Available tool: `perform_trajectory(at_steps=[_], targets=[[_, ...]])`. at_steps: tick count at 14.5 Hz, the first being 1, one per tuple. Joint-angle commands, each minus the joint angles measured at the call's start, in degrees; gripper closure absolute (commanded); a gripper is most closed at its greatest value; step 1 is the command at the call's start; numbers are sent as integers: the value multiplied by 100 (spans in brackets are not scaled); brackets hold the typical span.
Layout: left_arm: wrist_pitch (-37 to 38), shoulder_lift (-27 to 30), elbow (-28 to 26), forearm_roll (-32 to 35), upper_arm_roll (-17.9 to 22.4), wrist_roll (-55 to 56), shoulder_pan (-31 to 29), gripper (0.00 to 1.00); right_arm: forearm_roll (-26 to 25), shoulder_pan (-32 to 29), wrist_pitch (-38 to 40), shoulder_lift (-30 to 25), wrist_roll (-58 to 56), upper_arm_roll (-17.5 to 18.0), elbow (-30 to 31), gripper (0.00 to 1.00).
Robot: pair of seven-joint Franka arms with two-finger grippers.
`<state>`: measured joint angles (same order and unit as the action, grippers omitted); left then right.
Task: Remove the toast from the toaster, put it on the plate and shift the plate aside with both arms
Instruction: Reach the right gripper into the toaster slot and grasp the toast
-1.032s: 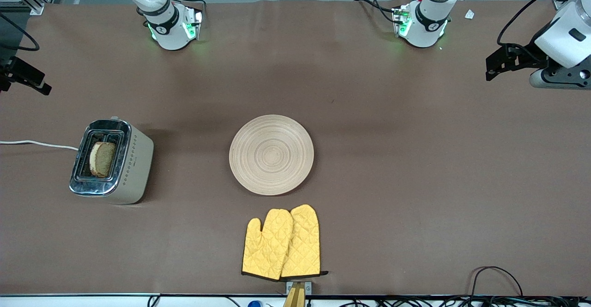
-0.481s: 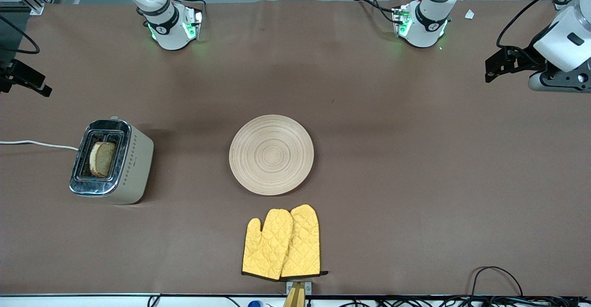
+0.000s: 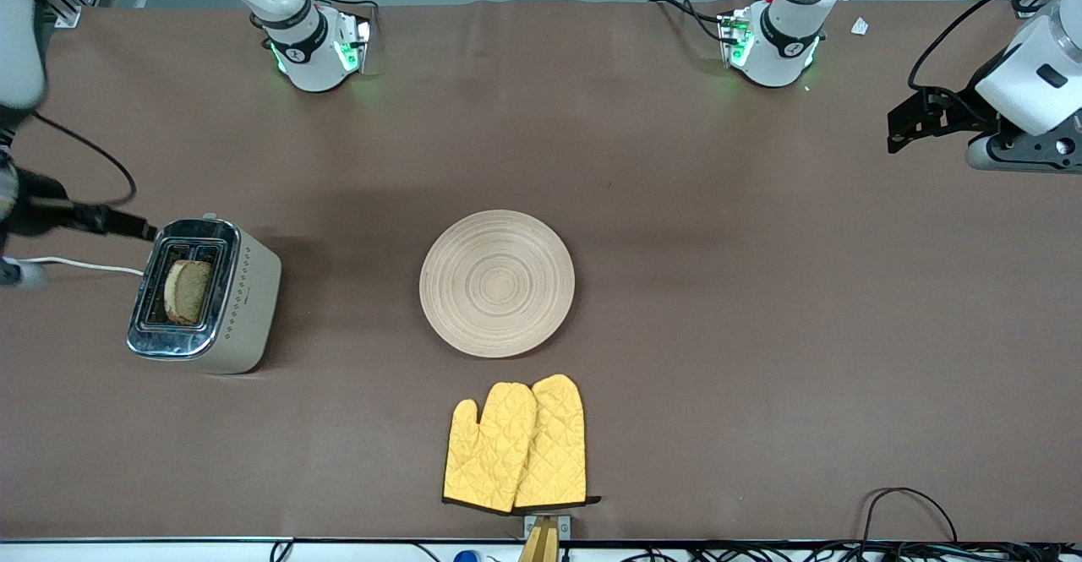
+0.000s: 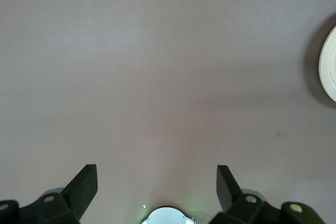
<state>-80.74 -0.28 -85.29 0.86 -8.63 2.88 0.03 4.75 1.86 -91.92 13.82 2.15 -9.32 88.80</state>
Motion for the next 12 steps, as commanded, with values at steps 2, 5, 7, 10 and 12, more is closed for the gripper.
perform_trajectory(at_steps=[2,5,7,10,12], targets=[[50,-42,136,2,19,20,6,0,114,-72,-474,708,-627,1,-90,0],[50,-42,136,2,19,20,15,0,-139,-37,-607,1017,-636,1,-90,0],[50,-42,136,2,10,11,6,0,-264,-81,-643,1192,-645,1,-82,9],[50,-42,127,2,10,11,6,0,-290,-46,-590,1211,-645,1,-47,39],[50,-42,136,2,2,11,15,0,-299,-19,-581,1211,-698,1,-47,60]])
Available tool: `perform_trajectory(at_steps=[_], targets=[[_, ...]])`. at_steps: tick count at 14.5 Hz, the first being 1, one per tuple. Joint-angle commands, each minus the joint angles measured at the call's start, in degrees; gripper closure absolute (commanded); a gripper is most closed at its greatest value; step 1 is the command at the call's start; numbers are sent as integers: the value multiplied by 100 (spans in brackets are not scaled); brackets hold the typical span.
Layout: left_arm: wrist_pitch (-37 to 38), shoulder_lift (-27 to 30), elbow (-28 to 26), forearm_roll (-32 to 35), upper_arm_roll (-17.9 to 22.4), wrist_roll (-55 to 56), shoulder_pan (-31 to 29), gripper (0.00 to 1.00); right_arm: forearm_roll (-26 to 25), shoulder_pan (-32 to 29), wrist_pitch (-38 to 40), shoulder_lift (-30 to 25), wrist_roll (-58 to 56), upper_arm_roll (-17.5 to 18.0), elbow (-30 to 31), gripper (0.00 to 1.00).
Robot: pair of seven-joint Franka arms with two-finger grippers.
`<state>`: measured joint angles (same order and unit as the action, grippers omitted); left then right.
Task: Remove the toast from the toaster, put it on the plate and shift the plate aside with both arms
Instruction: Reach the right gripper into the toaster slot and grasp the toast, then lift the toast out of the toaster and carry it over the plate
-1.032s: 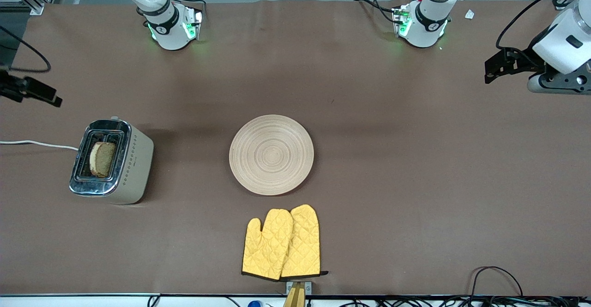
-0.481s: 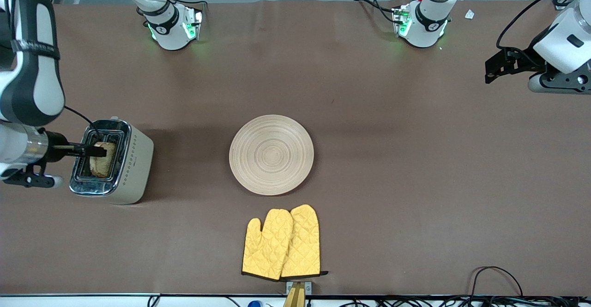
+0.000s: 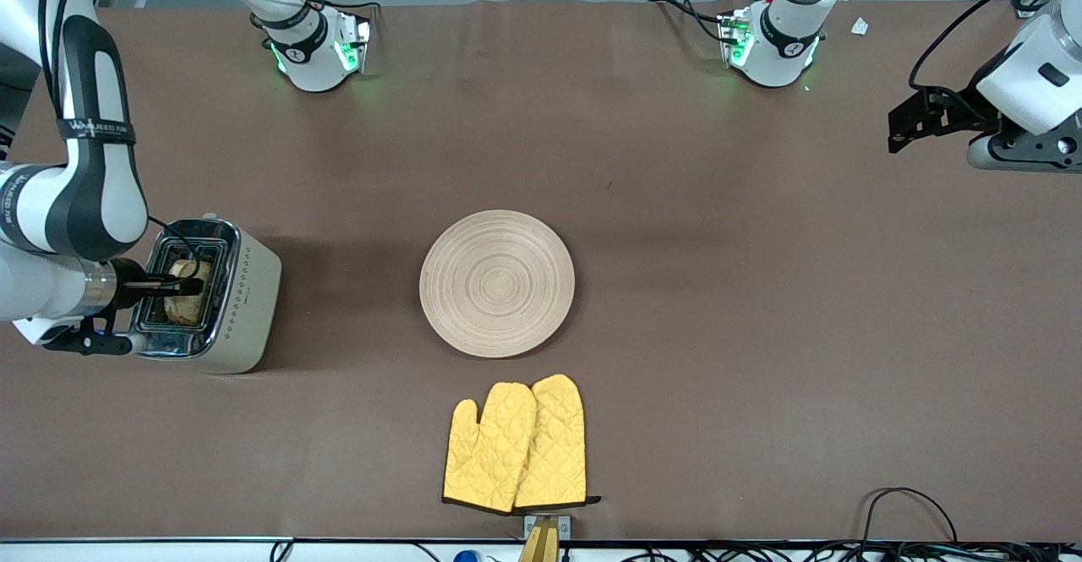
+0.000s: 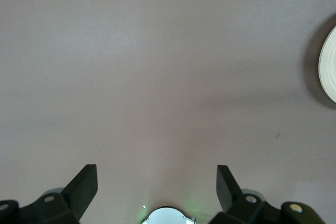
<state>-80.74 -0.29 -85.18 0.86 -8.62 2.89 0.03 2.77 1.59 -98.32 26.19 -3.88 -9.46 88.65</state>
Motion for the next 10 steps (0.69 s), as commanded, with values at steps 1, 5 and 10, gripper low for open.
perform_trajectory(at_steps=[1,5,10], targets=[[50,-42,125,-7,1,10,6,0,-118,17,59,-26,-122,14,-41,69],[41,-42,125,-7,1,10,-3,0,-461,0,68,-96,-472,14,-129,82],[41,-33,125,-7,10,10,-3,0,-435,26,1329,-377,-474,408,-1067,89]])
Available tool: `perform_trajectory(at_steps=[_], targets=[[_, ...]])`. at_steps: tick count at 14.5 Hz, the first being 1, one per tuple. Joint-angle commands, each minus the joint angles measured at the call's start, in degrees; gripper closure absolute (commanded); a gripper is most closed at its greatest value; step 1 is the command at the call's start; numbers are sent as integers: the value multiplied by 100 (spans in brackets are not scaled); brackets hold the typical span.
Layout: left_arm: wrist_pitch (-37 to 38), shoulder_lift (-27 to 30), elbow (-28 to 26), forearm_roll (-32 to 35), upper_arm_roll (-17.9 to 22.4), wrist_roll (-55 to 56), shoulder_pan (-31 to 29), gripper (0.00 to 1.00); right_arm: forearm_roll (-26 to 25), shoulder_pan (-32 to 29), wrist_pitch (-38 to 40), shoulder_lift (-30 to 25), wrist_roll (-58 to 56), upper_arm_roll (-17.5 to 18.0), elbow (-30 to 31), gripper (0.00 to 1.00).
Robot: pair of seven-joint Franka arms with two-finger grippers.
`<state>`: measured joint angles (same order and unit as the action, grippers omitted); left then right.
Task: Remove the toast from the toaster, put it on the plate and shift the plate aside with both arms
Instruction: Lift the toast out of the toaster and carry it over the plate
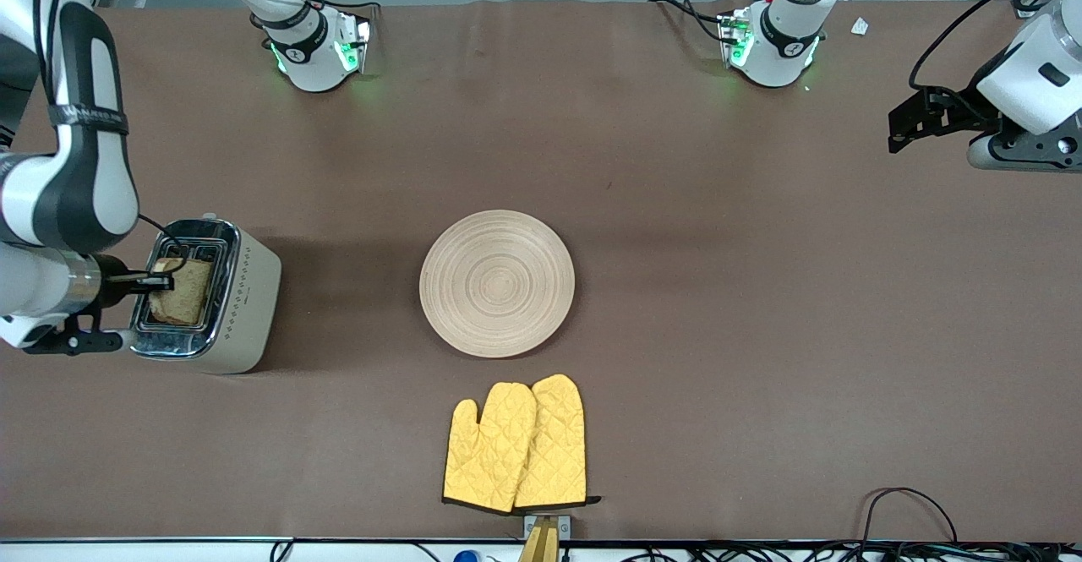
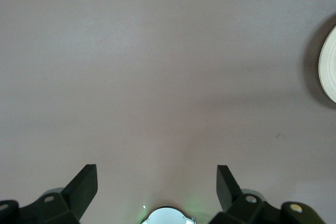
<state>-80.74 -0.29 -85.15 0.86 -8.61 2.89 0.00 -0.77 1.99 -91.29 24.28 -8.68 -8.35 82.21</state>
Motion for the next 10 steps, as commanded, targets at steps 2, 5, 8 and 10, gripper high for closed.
perform_trajectory(at_steps=[2,5,8,10], targets=[[32,-42,122,-7,9,10,0,0,-55,-15,1138,-196,137,710,-776,92],[32,-42,113,-7,9,10,8,0,216,-32,1061,-205,1163,1351,-777,92],[23,-50,113,2,9,10,0,0,1050,73,658,-169,1789,1511,-575,92],[23,-51,113,2,9,10,8,0,1648,161,193,-108,2071,1511,-278,92]])
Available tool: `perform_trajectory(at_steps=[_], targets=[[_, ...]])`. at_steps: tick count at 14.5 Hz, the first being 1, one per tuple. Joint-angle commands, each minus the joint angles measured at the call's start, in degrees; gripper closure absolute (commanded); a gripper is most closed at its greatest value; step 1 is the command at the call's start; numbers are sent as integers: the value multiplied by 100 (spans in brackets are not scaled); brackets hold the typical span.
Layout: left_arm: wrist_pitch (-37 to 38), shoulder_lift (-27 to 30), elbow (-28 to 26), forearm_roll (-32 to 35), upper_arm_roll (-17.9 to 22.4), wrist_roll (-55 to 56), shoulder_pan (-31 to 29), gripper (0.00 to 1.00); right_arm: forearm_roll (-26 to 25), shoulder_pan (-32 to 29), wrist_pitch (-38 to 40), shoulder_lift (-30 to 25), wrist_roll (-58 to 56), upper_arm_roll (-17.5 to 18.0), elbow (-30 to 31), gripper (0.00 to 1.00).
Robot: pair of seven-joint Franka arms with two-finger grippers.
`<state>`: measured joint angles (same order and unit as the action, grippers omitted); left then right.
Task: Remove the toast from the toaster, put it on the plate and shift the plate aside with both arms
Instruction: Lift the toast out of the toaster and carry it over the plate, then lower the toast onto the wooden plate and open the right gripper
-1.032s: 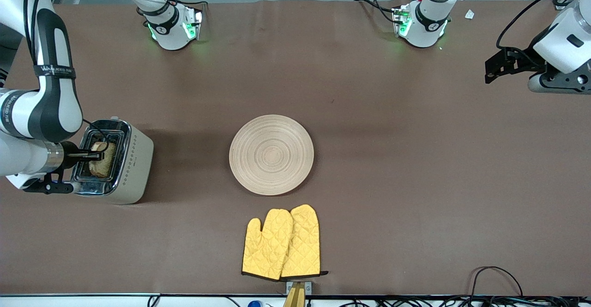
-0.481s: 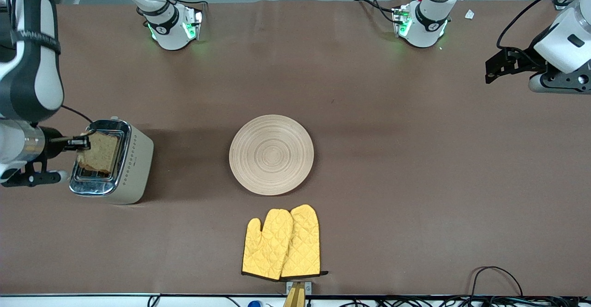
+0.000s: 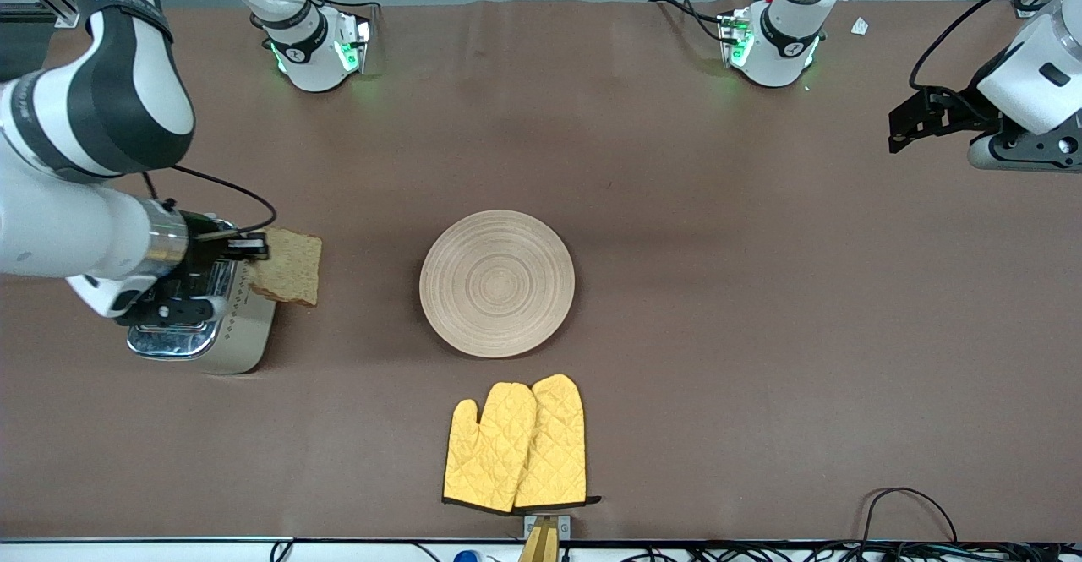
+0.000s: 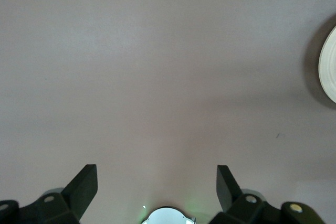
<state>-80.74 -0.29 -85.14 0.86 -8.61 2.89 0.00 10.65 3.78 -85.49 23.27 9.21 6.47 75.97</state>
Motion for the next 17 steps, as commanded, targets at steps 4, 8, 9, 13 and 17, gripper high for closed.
perform_trajectory(at_steps=[4,8,9,13,17], targets=[[24,-59,76,10,17,10,0,0,666,-9,-1660,72,1448,942,918,92],[24,-59,76,2,17,10,-8,0,666,17,-2909,397,2251,1681,1375,89],[24,-59,76,10,17,10,-8,0,666,26,-3207,450,2269,1796,1542,80],[15,-155,67,2,17,10,0,0,675,70,-3800,529,2577,1981,1807,0],[15,-252,68,2,8,10,9,0,387,-228,-3143,311,2463,1903,1597,0]])
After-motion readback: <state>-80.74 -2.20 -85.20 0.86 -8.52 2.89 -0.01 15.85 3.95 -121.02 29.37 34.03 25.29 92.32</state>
